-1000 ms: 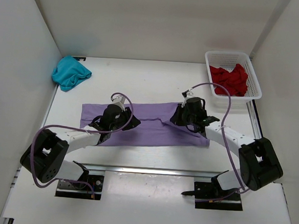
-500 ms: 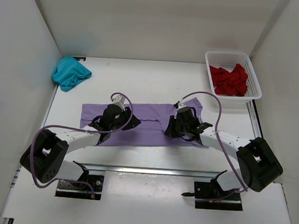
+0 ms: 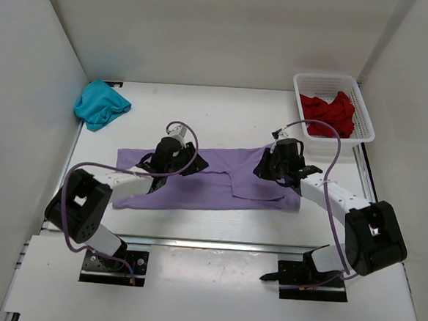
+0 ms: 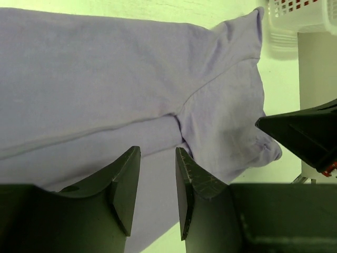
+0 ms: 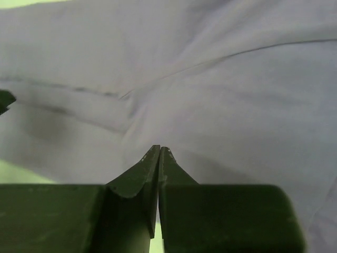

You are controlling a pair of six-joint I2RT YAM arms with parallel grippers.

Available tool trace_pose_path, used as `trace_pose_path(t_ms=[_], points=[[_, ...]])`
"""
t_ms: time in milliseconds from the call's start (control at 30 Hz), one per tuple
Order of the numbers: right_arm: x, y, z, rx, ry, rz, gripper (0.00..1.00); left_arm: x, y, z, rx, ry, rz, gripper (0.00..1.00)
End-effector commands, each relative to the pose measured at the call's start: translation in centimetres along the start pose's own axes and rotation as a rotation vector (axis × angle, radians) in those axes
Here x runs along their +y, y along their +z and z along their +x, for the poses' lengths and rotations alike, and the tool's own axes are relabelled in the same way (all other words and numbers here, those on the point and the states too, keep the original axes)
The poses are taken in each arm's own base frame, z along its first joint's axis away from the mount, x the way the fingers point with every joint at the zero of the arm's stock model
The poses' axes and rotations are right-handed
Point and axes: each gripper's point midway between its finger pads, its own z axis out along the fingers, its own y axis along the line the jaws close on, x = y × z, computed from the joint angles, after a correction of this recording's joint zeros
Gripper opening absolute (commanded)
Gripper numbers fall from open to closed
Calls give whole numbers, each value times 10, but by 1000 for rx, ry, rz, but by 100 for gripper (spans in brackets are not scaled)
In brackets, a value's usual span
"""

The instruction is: Fold and stack the t-shirts

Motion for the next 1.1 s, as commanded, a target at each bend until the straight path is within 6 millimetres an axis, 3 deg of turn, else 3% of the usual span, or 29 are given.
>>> trace_pose_path(t_ms=[0, 67, 200, 233, 267, 300, 433, 533, 633, 800, 1067], points=[[-6, 4, 5, 24, -33, 10, 0, -11, 9, -13, 11, -8, 51, 44], [-9, 2, 16, 12, -9, 5, 0, 2, 15, -17, 18, -34, 28, 44], [-29, 2, 57, 70, 72, 6, 0, 29, 18, -9, 45, -136, 21, 44], [-31, 1, 56, 75, 91, 0, 0, 39, 14, -11, 39, -180, 27, 43], [-32, 1, 49, 64, 96, -4, 0, 49, 13, 0, 67, -217, 18, 43], [-32, -1, 44, 54, 110, -9, 2, 58, 9, -8, 31, -260, 15, 42], [-29, -8, -40, -171, 139, -41, 28, 69, 1, -9, -2, -287, -1, 44], [-56, 2, -87, -268, 150, 37, 31, 59, 5, -22, -8, -255, 11, 43], [-84, 11, -118, -365, 149, 99, 32, 52, 7, -31, -28, -250, 24, 44], [-114, 27, -138, -364, 121, 170, 31, 74, 7, -37, -41, -295, -2, 44], [-139, 36, -127, -315, 140, 240, 31, 110, 2, -54, -94, -388, -41, 43]])
